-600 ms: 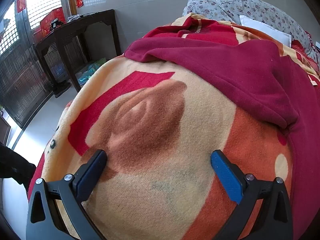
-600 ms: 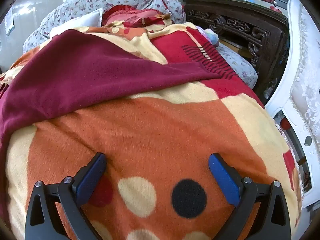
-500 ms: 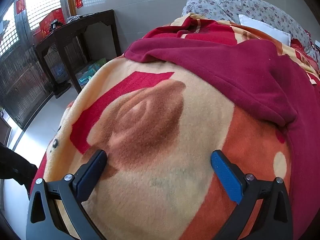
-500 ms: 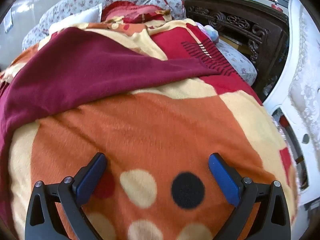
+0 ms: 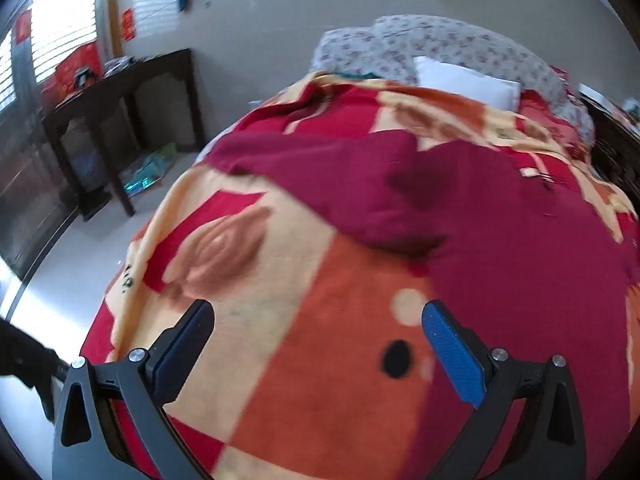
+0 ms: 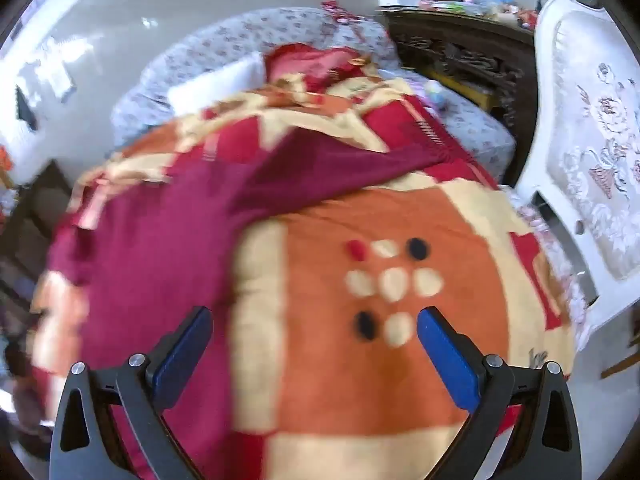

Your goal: Fold small clothes

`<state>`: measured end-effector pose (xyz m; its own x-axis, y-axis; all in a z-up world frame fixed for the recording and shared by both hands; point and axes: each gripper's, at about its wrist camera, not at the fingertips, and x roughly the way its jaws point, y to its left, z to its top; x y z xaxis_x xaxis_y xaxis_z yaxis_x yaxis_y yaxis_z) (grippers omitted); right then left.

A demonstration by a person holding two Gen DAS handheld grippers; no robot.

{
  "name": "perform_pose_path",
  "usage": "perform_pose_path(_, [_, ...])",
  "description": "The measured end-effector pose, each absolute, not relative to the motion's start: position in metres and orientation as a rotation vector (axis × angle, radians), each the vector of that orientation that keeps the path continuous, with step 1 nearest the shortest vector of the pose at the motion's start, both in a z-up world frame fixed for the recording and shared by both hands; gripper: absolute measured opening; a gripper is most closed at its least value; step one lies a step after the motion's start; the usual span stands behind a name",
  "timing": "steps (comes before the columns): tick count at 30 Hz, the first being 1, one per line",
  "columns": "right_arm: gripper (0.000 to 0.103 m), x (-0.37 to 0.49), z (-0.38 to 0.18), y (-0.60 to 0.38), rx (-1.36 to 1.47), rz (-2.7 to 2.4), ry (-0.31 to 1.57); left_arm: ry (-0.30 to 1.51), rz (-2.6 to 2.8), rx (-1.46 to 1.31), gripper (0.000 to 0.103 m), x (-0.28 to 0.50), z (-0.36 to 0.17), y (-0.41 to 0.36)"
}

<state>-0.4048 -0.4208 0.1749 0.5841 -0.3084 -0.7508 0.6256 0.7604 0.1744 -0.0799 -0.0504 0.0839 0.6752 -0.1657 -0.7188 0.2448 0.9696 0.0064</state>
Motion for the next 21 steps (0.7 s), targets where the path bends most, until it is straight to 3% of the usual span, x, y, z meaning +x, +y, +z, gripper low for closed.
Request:
perform_pose_path(8, [0.103, -0.358, 0.232, -0.354, 0.295, -0.380, 0.763, 0.775, -0.326, 0.078, 0.103, -0.105, 0.107, -0.086])
perform_pose_path(21, [0.103, -0.250, 0.173, -0.312, 0.152, -0.422, 0.748, 0.735, -0.367, 0.116, 0.103, -0.115, 0.110, -0.119])
